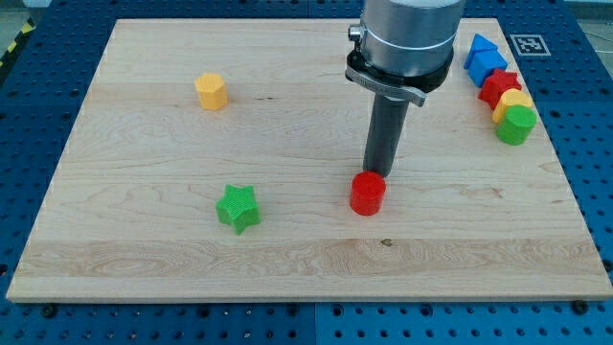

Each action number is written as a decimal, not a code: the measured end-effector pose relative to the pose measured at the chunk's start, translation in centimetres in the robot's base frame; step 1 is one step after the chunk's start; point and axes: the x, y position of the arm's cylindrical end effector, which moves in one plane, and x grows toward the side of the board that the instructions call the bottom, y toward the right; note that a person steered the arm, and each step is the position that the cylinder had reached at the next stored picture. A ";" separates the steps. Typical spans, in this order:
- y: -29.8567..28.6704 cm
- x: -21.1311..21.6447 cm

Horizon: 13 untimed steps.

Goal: Move the red circle slightly towards the bottom of the board

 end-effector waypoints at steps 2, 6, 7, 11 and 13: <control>-0.3 0.0; -7.6 1.3; -7.6 1.2; -7.6 0.8; -7.6 0.7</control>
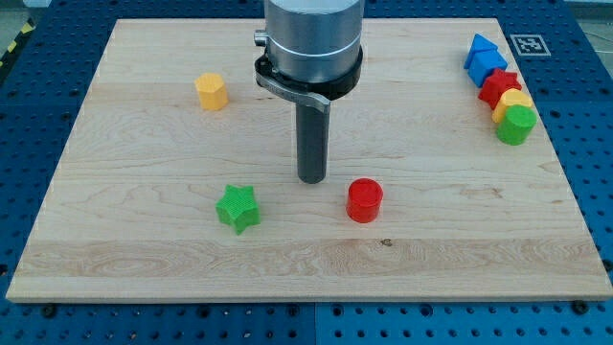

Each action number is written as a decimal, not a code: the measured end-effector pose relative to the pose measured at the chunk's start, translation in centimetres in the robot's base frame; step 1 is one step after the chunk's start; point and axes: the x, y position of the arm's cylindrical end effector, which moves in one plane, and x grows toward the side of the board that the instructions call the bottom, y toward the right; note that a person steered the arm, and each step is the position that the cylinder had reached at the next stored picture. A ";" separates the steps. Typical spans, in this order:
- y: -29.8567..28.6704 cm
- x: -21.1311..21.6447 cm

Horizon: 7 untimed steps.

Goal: Move the red circle slightly towards the bottom of the board

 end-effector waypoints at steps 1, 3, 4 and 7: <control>0.0 -0.1; -0.4 -0.2; -2.8 -0.3; -9.2 -3.7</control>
